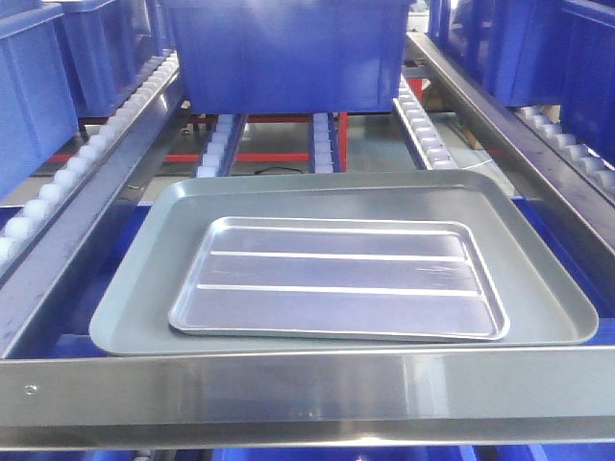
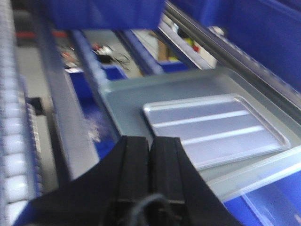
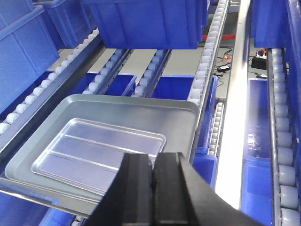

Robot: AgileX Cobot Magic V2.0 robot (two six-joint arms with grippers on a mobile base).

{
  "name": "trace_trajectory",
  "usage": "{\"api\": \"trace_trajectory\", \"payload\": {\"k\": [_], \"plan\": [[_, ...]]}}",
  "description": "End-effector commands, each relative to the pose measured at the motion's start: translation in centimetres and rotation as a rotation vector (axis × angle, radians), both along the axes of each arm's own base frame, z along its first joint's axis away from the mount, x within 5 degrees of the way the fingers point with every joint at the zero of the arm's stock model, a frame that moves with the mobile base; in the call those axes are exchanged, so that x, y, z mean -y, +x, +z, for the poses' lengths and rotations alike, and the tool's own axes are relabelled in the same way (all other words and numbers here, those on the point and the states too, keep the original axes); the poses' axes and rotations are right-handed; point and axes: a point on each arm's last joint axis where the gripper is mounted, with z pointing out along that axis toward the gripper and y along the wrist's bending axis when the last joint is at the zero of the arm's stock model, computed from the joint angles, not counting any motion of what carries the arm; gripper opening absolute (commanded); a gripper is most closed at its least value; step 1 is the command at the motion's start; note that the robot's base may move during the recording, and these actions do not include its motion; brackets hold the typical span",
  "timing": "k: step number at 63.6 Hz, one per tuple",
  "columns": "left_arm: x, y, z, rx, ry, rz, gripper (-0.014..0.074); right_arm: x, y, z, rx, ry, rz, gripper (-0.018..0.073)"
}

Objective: Grab silver tray and stack on right shelf

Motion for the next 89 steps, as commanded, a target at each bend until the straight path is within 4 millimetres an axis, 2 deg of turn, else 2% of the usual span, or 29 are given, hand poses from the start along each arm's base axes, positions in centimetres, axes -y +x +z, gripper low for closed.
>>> {"api": "trace_trajectory", "payload": {"k": [1,12,23,31,89], "plan": [[-0.7,-0.4,1.0,0.147,-0.074,0.069,-0.0101,0.0,0.0,1.5,0.101,0.003,0.009,0.0057],[-1.9,-0.9,-0.2,0.218,-0.086,0.245,-0.0101,0.0,0.0,1.5,0.101,0.003,0.009,0.0057],[-2.5,-0.5,-1.7,0.289,-0.119,0.360,-0.0101,0.0,0.0,1.5,0.101,0.003,0.009,0.0057],[-2.8,-0.5,-1.8,0.273,-0.139,0.410,-0.0101,0.0,0.0,1.5,0.101,0.003,0.009,0.0057],[-2.8,-0.5,-1.8,0.262,-0.149,0.410,-0.0101,0.0,0.0,1.5,0.101,0.003,0.009,0.0057]]}}
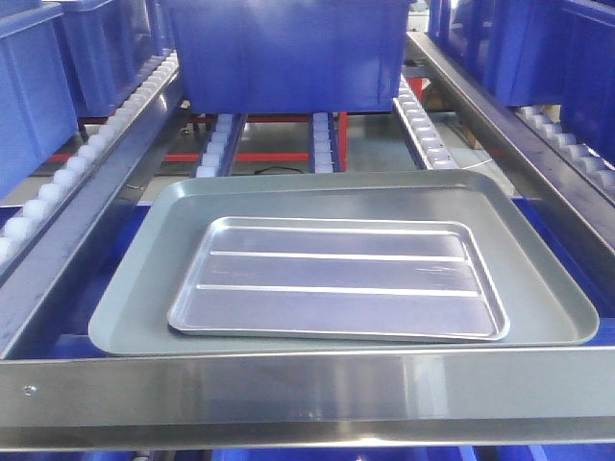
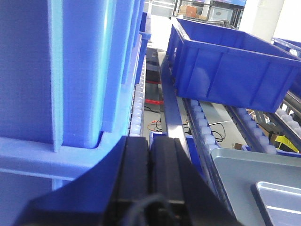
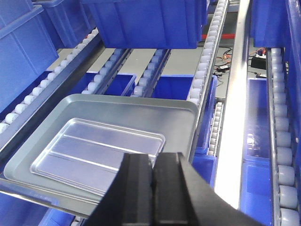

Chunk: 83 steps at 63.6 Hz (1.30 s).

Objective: Grab silver tray and stack on right shelf

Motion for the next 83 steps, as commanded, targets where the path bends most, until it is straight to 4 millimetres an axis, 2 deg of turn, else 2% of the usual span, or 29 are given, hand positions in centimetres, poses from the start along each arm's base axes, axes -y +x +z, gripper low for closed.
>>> {"api": "trace_trajectory", "payload": {"k": [1,14,19,27,39,53,64,83], "plan": [[0.0,-0.2,0.3,0.086,-0.013,0.000,-0.0101,0.0,0.0,1.5,0.101,0.003,0.009,0.0057],[0.0,-0.2,0.3,0.086,-0.013,0.000,-0.0101,-0.1,0.2,1.2,0.100,-0.017,0.004,0.0057],[0.0,-0.2,0.3,0.086,-0.013,0.000,-0.0101,-0.1,0.4,0.3,0.079,-0.031,-0.010,0.0057],[0.0,-0.2,0.3,0.086,-0.013,0.000,-0.0101,0.0,0.9,-0.9,0.074,-0.035,-0.094,0.0057],[0.0,-0.2,0.3,0.086,-0.013,0.000,-0.0101,0.1,1.6,-2.2,0.171,-0.079,-0.223,0.0057],[0.0,-0.2,0.3,0.086,-0.013,0.000,-0.0101,0.8,1.1,-5.2,0.304,-0.083,-0.365,0.0057],[0.0,-0.2,0.3,0.086,-0.013,0.000,-0.0101,1.0,1.4,-8.1,0.347,-0.073,-0.393,0.0057],[0.0,-0.2,0.3,0.084,-0.013,0.000,-0.0101,1.0,1.4,-8.2,0.341,-0.067,-0.393,0.0057]]}}
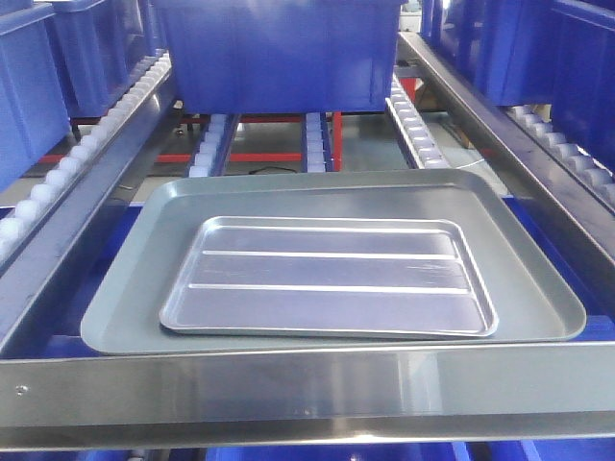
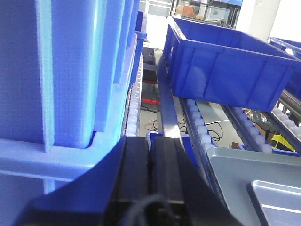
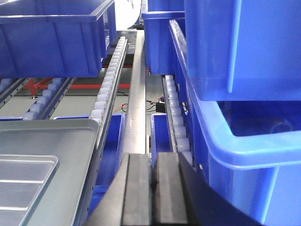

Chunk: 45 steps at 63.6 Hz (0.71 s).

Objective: Grab silver tray and stack on right shelf

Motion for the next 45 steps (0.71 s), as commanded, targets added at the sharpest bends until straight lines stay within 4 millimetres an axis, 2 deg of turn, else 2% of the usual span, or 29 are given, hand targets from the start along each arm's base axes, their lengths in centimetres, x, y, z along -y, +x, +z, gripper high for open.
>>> {"api": "trace_trajectory", "payload": {"k": [1,45], "plan": [[-0.04,-0.17,0.29,0.084,-0.013,0.000,-0.0101,0.07,-0.37,1.54,0.127,-0.010,-0.013,0.0057],[-0.04,-0.17,0.29,0.084,-0.013,0.000,-0.0101,0.07,-0.37,1.54,0.127,-0.010,-0.013,0.0057]]}}
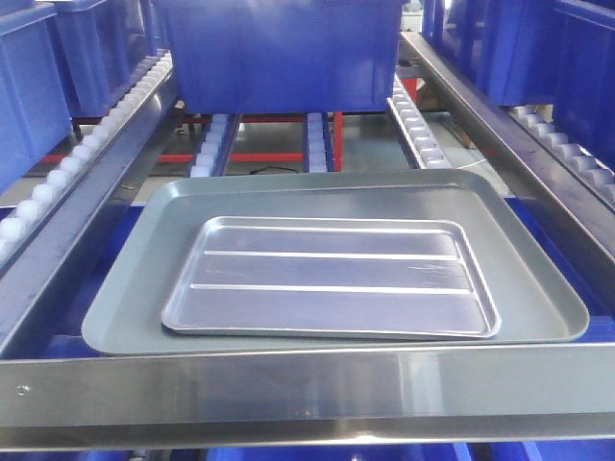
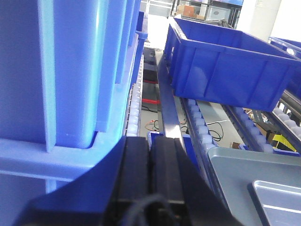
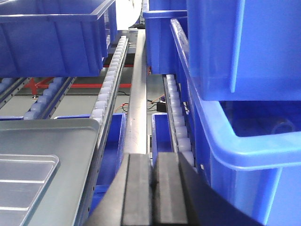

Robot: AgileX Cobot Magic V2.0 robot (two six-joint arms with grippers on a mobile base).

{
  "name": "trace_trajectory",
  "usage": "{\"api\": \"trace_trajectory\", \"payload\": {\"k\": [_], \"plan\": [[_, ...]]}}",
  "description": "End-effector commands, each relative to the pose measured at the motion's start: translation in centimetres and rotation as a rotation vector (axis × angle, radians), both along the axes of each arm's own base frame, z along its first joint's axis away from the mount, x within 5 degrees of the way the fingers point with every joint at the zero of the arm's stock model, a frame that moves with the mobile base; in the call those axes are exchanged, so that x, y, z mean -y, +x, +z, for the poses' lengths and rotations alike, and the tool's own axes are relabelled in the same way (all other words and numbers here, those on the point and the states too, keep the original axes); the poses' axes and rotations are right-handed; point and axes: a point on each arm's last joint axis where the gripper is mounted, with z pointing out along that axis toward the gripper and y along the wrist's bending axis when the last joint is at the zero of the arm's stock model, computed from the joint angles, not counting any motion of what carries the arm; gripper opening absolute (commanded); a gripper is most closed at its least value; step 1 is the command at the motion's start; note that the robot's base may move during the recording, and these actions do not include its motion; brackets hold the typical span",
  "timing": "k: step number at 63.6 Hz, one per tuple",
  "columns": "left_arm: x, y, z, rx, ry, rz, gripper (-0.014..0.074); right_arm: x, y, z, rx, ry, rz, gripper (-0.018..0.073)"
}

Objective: Grab silver tray and stack on right shelf

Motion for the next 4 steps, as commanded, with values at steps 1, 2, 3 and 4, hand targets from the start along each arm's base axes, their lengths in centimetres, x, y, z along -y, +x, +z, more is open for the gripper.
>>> {"api": "trace_trajectory", "payload": {"k": [1,2,3,4], "plan": [[-0.04,-0.17,0.29,0.084,-0.016,0.000,-0.0101,0.07,-0.37,1.54,0.127,-0.010,-0.013,0.0057],[-0.04,-0.17,0.29,0.084,-0.016,0.000,-0.0101,0.07,-0.37,1.54,0.127,-0.010,-0.013,0.0057],[-0.04,-0.17,0.29,0.084,-0.016,0.000,-0.0100,0.07,-0.37,1.54,0.127,-0.010,-0.013,0.0057],[-0.04,-0.17,0.29,0.084,-0.016,0.000,-0.0101,0.07,-0.37,1.54,0.127,-0.010,-0.013,0.0057]]}}
